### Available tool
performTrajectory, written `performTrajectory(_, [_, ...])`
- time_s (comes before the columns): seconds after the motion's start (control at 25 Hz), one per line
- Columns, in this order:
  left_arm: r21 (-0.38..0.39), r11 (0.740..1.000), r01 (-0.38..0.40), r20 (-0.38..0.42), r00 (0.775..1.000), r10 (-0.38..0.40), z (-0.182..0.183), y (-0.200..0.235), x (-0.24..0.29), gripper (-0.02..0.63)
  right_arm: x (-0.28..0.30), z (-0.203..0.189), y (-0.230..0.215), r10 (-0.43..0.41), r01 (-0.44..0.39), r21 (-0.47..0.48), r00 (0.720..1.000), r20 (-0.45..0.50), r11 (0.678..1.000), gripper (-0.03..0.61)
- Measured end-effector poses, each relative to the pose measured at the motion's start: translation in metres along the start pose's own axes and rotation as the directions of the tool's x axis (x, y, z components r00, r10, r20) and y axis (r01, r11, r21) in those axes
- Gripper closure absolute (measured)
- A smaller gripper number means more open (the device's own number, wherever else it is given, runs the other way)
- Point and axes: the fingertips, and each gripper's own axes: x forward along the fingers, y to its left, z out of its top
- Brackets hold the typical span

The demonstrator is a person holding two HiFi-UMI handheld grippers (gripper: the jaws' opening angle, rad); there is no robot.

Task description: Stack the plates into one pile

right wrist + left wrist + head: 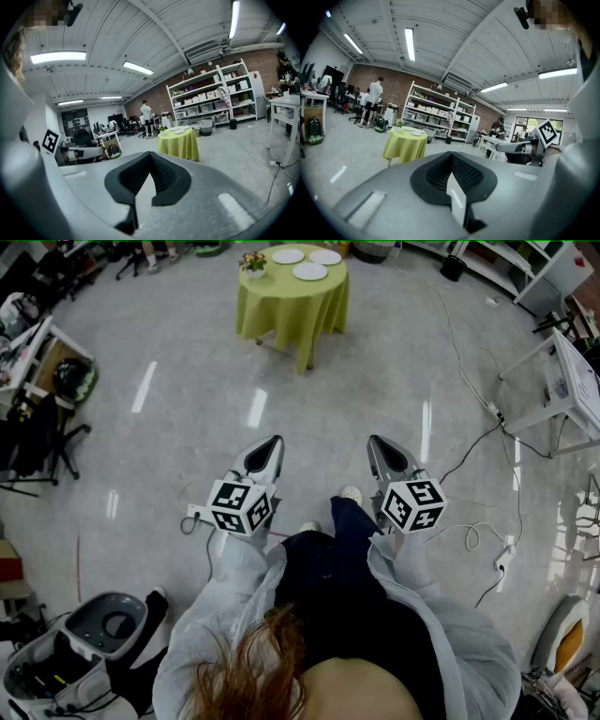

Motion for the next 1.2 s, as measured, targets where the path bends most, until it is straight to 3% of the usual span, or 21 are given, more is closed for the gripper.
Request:
performTrajectory(0.16, [-0.002, 1.000, -0.008, -0.023, 1.000, 0.008, -0.012, -0.016, -0.012, 0.600, -0.015, -0.004, -0.003, 0.005, -0.005, 0.001, 1.000, -0.007, 1.000, 0.577])
performTrajectory(0.44, [-0.015, 0.999, -0.031, -0.036, 0.999, 0.031, -0.014, 0.008, 0.013, 0.600, 0.034, 0.007, -0.020, -0.022, 0.022, -0.007, 1.000, 0.020, 1.000, 0.575])
performTrajectory(0.48, [-0.011, 0.999, -0.040, -0.036, 0.999, 0.040, -0.012, 0.011, 0.017, 0.600, 0.042, 0.010, -0.022, -0.010, 0.010, -0.003, 1.000, 0.021, 1.000, 0.549])
performTrajectory(0.56, [-0.002, 0.998, -0.062, -0.036, 0.997, 0.062, -0.006, 0.021, 0.030, 0.600, 0.059, 0.015, -0.027, 0.025, -0.025, 0.005, 1.000, 0.014, 1.000, 0.426])
performTrajectory(0.76, [0.029, 0.995, -0.100, -0.018, 0.995, 0.100, 0.019, 0.046, 0.078, 0.600, 0.104, 0.035, -0.059, 0.071, -0.071, -0.033, 0.997, -0.019, 0.997, 0.308])
performTrajectory(1.04, [0.043, 0.991, -0.124, -0.014, 0.992, 0.125, 0.048, 0.075, 0.143, 0.601, 0.162, 0.068, -0.122, 0.072, -0.074, -0.049, 0.997, -0.040, 0.996, 0.308])
performTrajectory(1.2, [0.015, 0.988, -0.155, 0.001, 0.988, 0.155, 0.060, 0.088, 0.171, 0.601, 0.188, 0.083, -0.145, 0.088, -0.091, -0.058, 0.995, -0.057, 0.994, 0.309])
